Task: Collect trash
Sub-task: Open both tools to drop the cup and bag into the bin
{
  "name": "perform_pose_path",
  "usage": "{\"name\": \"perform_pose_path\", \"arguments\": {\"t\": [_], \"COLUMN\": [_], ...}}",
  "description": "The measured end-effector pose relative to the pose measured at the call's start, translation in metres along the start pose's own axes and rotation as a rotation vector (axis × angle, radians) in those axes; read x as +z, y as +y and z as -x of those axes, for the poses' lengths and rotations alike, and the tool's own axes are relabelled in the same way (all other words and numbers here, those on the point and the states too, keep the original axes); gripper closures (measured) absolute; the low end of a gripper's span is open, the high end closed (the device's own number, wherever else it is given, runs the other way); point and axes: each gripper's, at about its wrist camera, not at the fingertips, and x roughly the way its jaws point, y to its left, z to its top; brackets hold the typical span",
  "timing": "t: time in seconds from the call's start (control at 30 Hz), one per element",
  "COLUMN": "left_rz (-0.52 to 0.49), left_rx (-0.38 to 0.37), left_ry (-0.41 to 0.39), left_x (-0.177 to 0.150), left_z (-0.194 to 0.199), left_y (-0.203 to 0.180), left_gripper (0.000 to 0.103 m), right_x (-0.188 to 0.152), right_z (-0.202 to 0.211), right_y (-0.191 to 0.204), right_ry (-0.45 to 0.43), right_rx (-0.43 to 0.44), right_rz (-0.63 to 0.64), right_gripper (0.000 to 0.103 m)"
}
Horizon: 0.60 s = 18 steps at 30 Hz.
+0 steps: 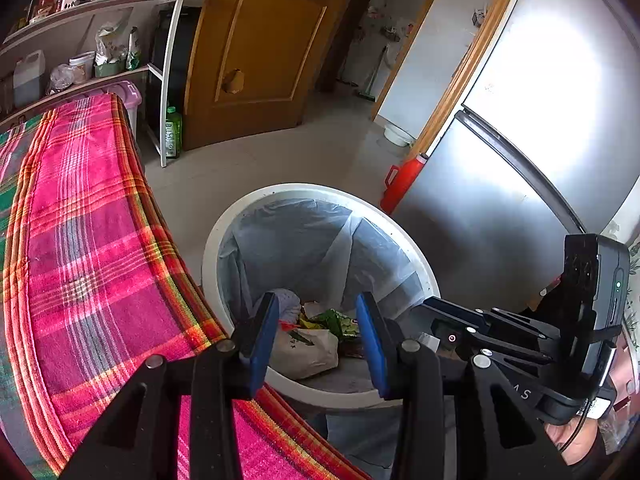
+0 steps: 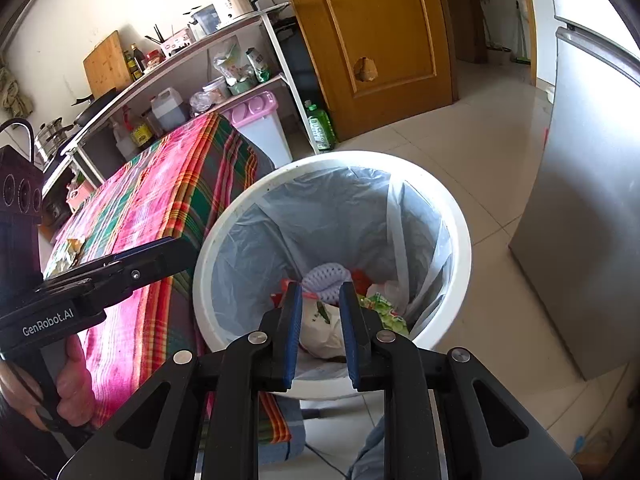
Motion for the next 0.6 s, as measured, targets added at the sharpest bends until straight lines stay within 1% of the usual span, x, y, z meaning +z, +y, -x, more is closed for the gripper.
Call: {"name": "perform_pose_path", "arguments": {"t": [0.27,0.6], "left_rz": [-0.006,-0.005], "left_rx": [0.003,0.022], "left_ry": [-0.058,-0.143], "left_x": [-0.001,-0.009], "left_z": [0.029,0.075], "left_y": [0.001,0.007], "left_gripper": [0.061,0.061], "right_x": [0.001,0.003], "right_z": [0.016,0.041], "right_y": [0.016,0.055], "right_ry": [-0.032,-0.075], "right_rx": [0.011,0.039], "right_rz": [0.03,0.105], "right_gripper": [0.083,0.083]}}
